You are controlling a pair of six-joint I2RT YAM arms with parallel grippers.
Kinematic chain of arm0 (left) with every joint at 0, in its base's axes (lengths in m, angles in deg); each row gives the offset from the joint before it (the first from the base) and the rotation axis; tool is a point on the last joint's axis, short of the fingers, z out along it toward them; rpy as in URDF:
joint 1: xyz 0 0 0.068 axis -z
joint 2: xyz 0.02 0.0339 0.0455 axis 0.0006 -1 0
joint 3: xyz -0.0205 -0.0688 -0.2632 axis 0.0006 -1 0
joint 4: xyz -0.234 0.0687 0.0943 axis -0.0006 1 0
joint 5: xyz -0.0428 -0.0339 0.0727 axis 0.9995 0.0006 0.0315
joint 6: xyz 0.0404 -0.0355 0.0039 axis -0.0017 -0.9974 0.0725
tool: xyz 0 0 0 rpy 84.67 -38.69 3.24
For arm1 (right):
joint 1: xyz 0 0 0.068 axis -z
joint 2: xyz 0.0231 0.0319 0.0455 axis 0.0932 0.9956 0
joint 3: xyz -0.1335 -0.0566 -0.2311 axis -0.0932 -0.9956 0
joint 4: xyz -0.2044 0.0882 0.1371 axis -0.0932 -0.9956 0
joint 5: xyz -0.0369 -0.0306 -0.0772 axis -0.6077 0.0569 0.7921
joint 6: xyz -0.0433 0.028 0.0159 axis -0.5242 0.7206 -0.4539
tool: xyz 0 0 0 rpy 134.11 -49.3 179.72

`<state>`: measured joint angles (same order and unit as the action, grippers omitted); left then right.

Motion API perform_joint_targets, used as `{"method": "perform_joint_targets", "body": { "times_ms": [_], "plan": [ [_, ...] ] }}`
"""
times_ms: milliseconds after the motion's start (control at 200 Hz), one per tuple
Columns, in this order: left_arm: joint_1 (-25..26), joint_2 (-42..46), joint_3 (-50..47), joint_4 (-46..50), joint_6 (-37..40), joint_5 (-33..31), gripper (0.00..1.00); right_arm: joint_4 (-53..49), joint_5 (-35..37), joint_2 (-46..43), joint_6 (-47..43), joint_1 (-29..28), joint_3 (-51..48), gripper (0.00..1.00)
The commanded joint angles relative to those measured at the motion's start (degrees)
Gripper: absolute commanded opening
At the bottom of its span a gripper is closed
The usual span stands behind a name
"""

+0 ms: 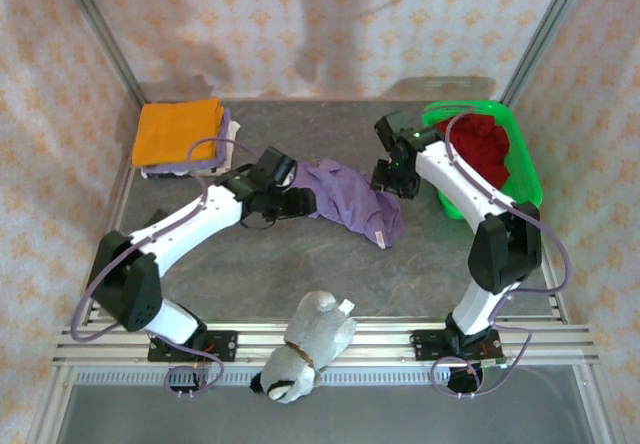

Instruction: Fold and stack the t-shirts

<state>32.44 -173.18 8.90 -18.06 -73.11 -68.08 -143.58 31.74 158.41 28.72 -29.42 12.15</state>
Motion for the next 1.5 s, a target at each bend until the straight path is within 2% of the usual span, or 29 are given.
{"method": "perform_joint_targets", "body": {
  "times_ms": [0, 120, 225, 466, 666, 881, 1081, 1442, 1492],
  "plan": [
    [2.61, -4.53, 4.5, 0.09, 1.1, 0.78, 0.67, -0.5, 0.32, -4.37, 1.87, 0.2, -5.39, 0.54],
    [6.07, -10.7, 13.33, 4.27, 2.66, -1.26, 0.64, 0.98, -0.7, -10.06, 3.94, 1.8, -8.83, 0.54],
    [9.44, -16.89, 23.51, 10.74, 6.58, -5.01, 0.63, -1.44, 1.8, -13.72, 3.69, 3.67, -7.84, 0.54],
    [15.45, -34.69, 45.86, 24.29, 12.83, -12.27, 0.59, -4.26, -0.33, -22.88, 1.44, 12.89, -9.33, 0.55],
    [18.13, -47.63, 62.57, 33.78, 13.97, -15.07, 0.55, -6.35, -5.63, -25.47, -2.65, 20.84, -9.72, 0.56],
    [18.49, -52.7, 65.68, 33.6, 14.14, -19.77, 0.5, -5.99, -10.01, -24.52, -5.61, 25.04, -9.42, 0.56],
    [18.31, -54.68, 67.06, 31.51, 13.8, -21.8, 0.42, -7.2, -11.16, -22.01, -7.7, 25.75, -6.77, 0.56],
    [15.61, -57.99, 68.51, 27.36, 14.13, -16.01, 0.38, -7.6, -12.09, -20.19, -8.59, 26.1, -4.71, 0.57],
    [15.34, -58.17, 68.51, 26.73, 13.91, -15.48, 0.34, -7.43, -12.05, -20.3, -8.54, 26.1, -4.83, 0.57]
  ]
}}
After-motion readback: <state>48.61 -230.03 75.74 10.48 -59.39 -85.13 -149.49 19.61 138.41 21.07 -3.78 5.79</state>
